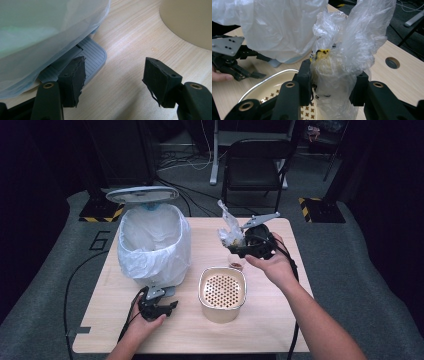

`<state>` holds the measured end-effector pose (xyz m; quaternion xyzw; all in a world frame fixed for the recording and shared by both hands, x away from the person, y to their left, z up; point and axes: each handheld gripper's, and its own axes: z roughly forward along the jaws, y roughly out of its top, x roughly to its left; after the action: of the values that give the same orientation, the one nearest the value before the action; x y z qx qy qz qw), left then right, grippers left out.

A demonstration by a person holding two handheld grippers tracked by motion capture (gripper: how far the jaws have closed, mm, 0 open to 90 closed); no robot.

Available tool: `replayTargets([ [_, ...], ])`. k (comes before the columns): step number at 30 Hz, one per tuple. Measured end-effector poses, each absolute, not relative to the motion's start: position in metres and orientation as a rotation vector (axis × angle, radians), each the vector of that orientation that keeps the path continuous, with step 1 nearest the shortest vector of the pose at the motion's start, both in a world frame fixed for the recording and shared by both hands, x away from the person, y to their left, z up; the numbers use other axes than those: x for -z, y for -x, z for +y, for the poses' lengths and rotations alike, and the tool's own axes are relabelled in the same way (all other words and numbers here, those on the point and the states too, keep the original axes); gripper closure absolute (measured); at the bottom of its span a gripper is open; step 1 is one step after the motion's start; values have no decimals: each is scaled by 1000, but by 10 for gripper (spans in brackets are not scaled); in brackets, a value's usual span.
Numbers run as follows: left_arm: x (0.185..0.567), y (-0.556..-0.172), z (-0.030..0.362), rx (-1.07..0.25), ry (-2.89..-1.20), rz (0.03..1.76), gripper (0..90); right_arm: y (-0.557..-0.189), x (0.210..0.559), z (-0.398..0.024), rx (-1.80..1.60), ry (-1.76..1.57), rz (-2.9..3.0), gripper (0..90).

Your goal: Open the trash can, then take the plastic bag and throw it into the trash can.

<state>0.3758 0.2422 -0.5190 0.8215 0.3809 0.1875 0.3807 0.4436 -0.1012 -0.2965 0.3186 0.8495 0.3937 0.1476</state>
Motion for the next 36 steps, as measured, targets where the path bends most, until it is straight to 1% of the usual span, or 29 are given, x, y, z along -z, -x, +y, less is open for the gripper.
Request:
replayTargets([
  [8,519,-376,242,-481,-2102,968,341,-447,280,-75,-1190,-852,2475,616],
  [22,519,-376,242,-485,-2110,962,341,-451,266,-29,-1252,-738,2538,618],
  [23,520,-373,238,-444,-2059,1035,341,-451,265,-22,-1249,-734,2551,618],
  [31,521,-373,238,-447,-2053,1036,341,-452,264,-6,-1246,-724,2573,618],
  [32,521,-373,239,-451,-2058,1030,341,-452,264,-4,-1244,-705,2578,618],
  [33,519,-375,241,-469,-2094,982,341,-451,263,-1,-1240,-714,2586,618],
  [36,519,-375,241,-466,-2096,982,341,-452,263,4,-1250,-693,2599,620],
])
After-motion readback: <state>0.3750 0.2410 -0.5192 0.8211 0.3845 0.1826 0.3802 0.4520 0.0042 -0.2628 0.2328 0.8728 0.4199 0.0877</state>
